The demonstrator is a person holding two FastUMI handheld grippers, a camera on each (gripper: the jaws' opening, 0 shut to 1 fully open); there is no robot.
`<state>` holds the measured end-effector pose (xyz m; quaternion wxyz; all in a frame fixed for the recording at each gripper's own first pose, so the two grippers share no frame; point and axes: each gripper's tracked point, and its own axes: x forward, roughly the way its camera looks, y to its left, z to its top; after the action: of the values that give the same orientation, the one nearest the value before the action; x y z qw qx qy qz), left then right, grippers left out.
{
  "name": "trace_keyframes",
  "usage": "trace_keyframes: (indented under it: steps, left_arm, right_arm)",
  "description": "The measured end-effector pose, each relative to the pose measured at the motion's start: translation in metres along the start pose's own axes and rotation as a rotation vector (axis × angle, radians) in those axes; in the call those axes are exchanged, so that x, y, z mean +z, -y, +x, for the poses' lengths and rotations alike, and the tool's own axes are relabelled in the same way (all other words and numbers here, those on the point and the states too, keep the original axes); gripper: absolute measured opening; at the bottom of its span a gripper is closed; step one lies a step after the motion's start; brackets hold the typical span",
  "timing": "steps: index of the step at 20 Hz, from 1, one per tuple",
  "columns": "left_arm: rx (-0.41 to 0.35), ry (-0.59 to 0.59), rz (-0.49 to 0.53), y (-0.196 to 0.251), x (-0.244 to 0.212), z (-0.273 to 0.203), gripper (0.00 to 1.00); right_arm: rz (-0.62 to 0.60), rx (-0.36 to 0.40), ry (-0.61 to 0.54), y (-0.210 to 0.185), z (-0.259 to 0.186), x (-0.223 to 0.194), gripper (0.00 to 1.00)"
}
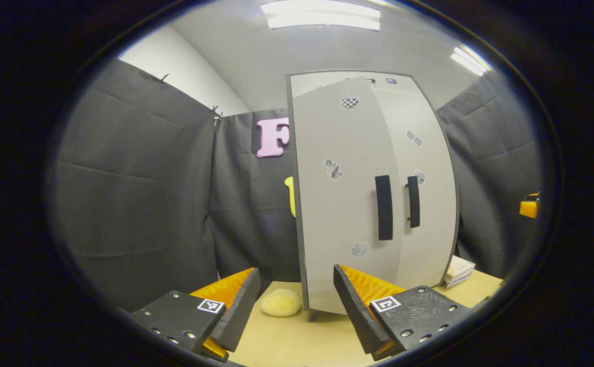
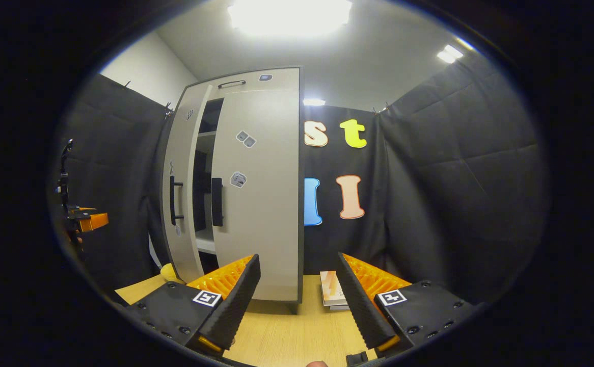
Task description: Grasp the bottle in the cabinet with the left hand and place it on the coaster, then close the right door with the right hand and the left door with the left hand.
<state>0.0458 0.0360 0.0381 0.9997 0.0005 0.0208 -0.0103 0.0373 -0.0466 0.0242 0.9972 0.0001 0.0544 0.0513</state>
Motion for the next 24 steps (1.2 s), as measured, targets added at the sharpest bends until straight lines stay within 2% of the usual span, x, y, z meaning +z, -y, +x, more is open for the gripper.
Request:
trace_keyframes:
  steps: [5,6,8,24]
  left_arm:
    - [0.014,0.005,0.009,-0.016,0.001,-0.013,0.89]
    - [0.021,0.011,0.013,-0.02,0.002,-0.017,0.89]
    - [0.028,0.02,0.014,-0.024,0.003,-0.025,0.89]
    - [0.057,0.012,0.011,-0.049,-0.003,-0.053,0.89]
  right_arm:
    - [0.015,-0.005,0.019,-0.01,-0.006,0.003,0.95]
    - [0.014,-0.004,0.022,-0.012,-0.008,0.003,0.99]
    - [0.003,-0.013,0.024,-0.013,-0.012,0.003,0.95]
    - [0.013,-0.029,0.046,-0.019,-0.024,0.012,0.95]
